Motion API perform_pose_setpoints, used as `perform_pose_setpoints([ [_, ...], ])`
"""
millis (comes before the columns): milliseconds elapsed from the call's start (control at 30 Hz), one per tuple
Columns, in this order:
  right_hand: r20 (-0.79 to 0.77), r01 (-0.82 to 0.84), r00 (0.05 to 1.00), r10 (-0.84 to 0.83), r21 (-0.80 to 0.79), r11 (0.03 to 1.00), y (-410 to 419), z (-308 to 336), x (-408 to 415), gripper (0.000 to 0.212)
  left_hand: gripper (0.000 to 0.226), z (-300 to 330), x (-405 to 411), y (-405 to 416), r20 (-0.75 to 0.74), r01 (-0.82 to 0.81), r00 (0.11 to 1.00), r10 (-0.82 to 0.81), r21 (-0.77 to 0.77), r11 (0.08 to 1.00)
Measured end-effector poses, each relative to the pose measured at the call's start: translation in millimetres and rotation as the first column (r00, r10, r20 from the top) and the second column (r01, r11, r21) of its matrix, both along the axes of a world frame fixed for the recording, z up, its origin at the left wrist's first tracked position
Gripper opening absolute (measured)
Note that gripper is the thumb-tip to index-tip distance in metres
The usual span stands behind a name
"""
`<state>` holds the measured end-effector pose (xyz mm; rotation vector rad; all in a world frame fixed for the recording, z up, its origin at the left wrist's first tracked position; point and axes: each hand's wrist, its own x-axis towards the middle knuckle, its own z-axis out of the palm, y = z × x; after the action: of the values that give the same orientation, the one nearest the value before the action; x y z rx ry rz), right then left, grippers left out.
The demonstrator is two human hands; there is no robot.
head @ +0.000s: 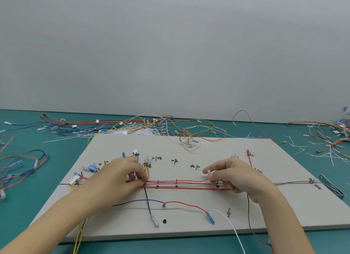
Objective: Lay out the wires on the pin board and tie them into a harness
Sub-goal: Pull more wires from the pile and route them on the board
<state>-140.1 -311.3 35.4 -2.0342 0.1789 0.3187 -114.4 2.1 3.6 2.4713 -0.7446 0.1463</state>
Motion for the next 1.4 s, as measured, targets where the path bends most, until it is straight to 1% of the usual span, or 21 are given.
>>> perform_pose_setpoints([
  [133, 0.035, 0.002, 0.999, -0.003, 0.022, 1.000, -0.1, 1.5, 0.4, 0.012, 0.025, 4.3, 2.5, 8.1, -0.055, -0.032, 0.998, 0.027, -0.108, 0.994],
  [233, 0.034, -0.016, 0.999, 0.015, 0.026, 1.000, -1.2, 2.5, -1.0, 0.011, 0.024, 6.6, 3.4, 11.7, -0.098, -0.041, 0.995, 0.027, -0.142, 0.989],
  [333, 0.014, -0.027, 1.000, 0.027, 0.018, 0.999, -2.4, 2.8, -1.0, 0.010, 0.021, 5.7, 3.5, 11.6, -0.105, -0.036, 0.994, 0.024, -0.114, 0.993],
  [500, -0.019, -0.037, 0.999, 0.038, 0.014, 0.999, -3.3, 2.2, -2.2, 0.012, 0.026, -0.7, -0.2, 6.8, -0.052, -0.029, 0.998, 0.024, -0.086, 0.996],
  [600, -0.019, -0.023, 1.000, 0.023, 0.012, 1.000, -6.0, 1.9, -1.2, 0.015, 0.025, 0.3, -2.8, 9.3, -0.041, -0.006, 0.999, 0.003, -0.077, 0.997],
  [667, -0.009, -0.028, 1.000, 0.028, -0.005, 1.000, -7.3, 2.8, -0.8, 0.015, 0.020, 0.5, -5.0, 9.9, -0.008, 0.011, 1.000, -0.012, -0.040, 0.999],
  [733, 0.007, -0.034, 0.999, 0.034, -0.021, 0.999, -6.9, 4.5, -0.3, 0.014, 0.014, -0.8, -7.4, 8.2, 0.057, 0.015, 0.998, -0.016, 0.021, 1.000],
  [800, 0.017, -0.024, 1.000, 0.024, -0.037, 0.999, -5.8, 6.6, 0.1, 0.013, 0.009, -2.6, -10.6, 3.9, 0.102, 0.012, 0.995, -0.016, 0.040, 0.999],
  [867, 0.022, -0.011, 1.000, 0.012, -0.059, 0.998, -5.1, 8.3, -0.4, 0.012, 0.008, -3.6, -14.7, -4.0, 0.113, 0.031, 0.993, -0.035, 0.041, 0.999],
  [933, 0.038, 0.008, 0.999, -0.005, -0.082, 0.997, -5.3, 9.7, -0.7, 0.009, 0.011, -3.4, -16.8, -13.3, 0.121, 0.073, 0.989, -0.081, 0.074, 0.995],
  [1033, 0.075, 0.035, 0.997, -0.023, -0.163, 0.986, -5.9, 13.7, -0.5, 0.006, 0.018, 3.1, -13.3, -23.7, 0.120, 0.087, 0.987, -0.105, 0.142, 0.986],
  [1167, 0.078, 0.004, 0.997, 0.023, -0.334, 0.943, -0.1, 20.5, 3.7, 0.010, 0.023, 11.1, -9.7, -34.7, 0.138, 0.046, 0.987, -0.085, 0.261, 0.964],
  [1233, 0.064, 0.003, 0.997, 0.029, -0.452, 0.892, 8.5, 24.4, 6.6, 0.008, 0.026, 10.7, -10.1, -41.7, 0.158, 0.050, 0.982, -0.101, 0.300, 0.953],
  [1333, 0.069, 0.022, 0.997, 0.025, -0.611, 0.791, 25.4, 32.8, 11.5, 0.014, 0.029, 7.2, -8.9, -50.1, 0.199, 0.075, 0.971, -0.136, 0.283, 0.956],
  [1400, 0.058, 0.017, 0.998, 0.033, -0.695, 0.719, 36.5, 38.6, 15.9, 0.007, 0.027, 3.7, -8.6, -56.1, 0.225, 0.107, 0.960, -0.168, 0.261, 0.959],
])
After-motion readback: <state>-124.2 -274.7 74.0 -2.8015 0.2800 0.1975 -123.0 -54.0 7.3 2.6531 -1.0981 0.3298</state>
